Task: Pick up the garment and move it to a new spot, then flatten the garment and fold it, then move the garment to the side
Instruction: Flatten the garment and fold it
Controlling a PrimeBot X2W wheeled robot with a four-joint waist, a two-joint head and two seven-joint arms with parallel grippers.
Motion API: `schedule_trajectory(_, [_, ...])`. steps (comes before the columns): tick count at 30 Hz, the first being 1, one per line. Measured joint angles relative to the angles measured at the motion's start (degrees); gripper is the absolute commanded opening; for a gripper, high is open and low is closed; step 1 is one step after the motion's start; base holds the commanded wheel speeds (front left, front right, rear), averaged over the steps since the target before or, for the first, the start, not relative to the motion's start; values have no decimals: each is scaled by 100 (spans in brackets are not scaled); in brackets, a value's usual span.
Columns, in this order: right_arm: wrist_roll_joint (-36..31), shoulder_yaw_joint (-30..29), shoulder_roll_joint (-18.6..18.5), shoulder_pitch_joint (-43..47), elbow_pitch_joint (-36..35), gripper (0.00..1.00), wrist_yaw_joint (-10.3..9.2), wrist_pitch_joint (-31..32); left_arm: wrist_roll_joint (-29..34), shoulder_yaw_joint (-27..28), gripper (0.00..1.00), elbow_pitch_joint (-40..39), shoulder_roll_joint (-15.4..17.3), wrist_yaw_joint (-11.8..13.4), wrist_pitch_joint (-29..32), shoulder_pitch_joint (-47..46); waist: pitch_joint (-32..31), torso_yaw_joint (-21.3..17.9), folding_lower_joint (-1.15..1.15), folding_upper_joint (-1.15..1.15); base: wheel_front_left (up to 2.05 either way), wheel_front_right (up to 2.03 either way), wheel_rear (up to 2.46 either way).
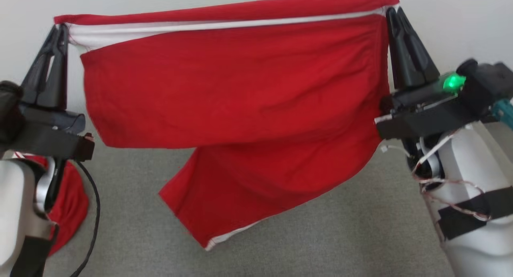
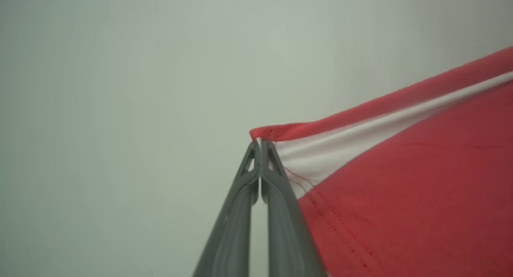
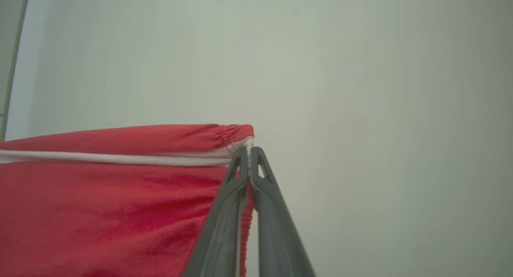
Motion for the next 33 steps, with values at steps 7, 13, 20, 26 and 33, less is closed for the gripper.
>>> schedule_trajectory(7, [-94,381,-269,-1245,579,0,-1,154,74,-332,0,525,-94,7,114,-1037,669,23,0,0,0,0,0])
schedule_trajectory(13, [-501,555,-337,-3037,1575,0,-1,7,389,-511,0,1446,-282,82,-43,-2661,1534,70,1,1,0,0,0])
schedule_trajectory(20, [-1173,561,-504,-4623,2784,0,0,-230,749,-694,0,2245,-506,151,-435,-4298,2442,174,2,1,0,0,0])
schedule_trajectory(26, [-1228,528,-400,-4402,3249,0,-1,-264,602,-688,0,2615,-858,125,-524,-4106,2946,321,3,1,0,0,0])
schedule_trajectory(33, [-631,396,-426,-2529,2439,0,-1,-269,314,-387,0,2242,-1403,102,-524,-2228,3091,457,2,2,0,0,0])
